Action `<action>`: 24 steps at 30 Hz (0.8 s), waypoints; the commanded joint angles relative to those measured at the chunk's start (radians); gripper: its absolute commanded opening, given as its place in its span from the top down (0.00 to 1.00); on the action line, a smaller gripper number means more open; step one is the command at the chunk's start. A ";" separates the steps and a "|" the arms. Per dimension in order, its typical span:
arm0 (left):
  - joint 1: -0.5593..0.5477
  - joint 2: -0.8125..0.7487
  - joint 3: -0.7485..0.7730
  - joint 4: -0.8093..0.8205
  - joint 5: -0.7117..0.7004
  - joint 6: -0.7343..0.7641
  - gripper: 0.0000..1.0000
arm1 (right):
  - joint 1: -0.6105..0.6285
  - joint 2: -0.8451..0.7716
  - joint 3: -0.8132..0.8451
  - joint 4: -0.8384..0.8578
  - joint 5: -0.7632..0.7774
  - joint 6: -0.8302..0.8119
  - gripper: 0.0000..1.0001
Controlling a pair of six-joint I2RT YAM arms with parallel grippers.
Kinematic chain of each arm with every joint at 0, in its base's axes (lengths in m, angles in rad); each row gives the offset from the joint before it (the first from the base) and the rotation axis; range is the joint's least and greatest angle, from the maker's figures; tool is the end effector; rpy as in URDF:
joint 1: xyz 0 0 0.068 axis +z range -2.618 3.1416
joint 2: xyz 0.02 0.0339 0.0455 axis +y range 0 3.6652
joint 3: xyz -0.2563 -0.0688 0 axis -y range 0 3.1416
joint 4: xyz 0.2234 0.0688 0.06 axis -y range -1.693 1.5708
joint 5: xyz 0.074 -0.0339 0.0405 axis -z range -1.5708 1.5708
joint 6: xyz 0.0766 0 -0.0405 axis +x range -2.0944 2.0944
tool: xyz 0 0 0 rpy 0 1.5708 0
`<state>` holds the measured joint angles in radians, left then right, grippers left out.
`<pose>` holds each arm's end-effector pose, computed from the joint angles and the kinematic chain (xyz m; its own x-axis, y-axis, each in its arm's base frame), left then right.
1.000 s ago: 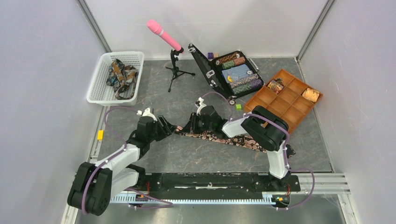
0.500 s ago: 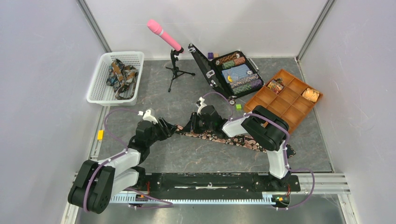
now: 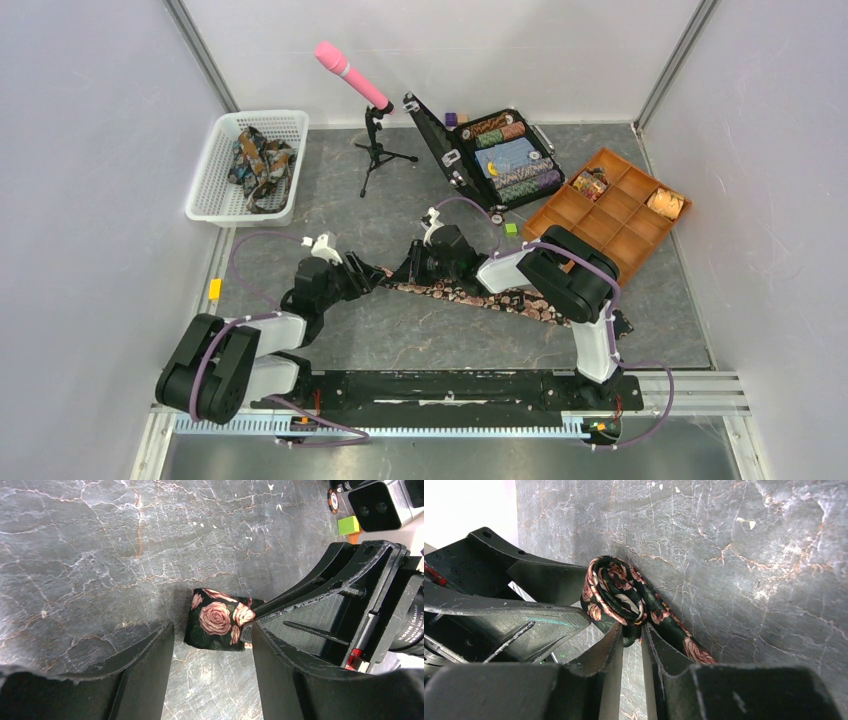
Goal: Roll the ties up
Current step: Roll the tie at the center of the board.
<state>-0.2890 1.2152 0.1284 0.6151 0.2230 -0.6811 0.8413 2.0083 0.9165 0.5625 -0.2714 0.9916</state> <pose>0.2063 -0.0790 0.1164 -0.6323 -0.4526 -0.6288 0.0884 0.7641 -0.6390 0.2595 0.3211 0.1004 -0.9144 0.1870 -0.3592 -0.1959 0.5721 0.7965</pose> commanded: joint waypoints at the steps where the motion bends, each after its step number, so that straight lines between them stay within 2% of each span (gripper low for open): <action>1: 0.005 0.057 -0.004 0.114 0.039 0.009 0.37 | -0.018 0.014 0.008 -0.067 0.034 -0.002 0.76; 13: 0.004 0.196 -0.038 0.328 0.139 -0.014 0.49 | -0.022 0.018 0.013 -0.065 0.023 -0.002 0.77; 18: 0.004 0.229 -0.035 0.360 0.150 -0.020 0.58 | -0.024 0.018 0.013 -0.065 0.021 -0.004 0.77; 24: 0.004 0.231 -0.016 0.362 0.157 -0.025 0.61 | -0.023 0.023 0.014 -0.065 0.010 -0.008 0.77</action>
<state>-0.2813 1.4403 0.0998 0.9234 0.3267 -0.6884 0.8280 2.0083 0.9165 0.5560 -0.2855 0.9985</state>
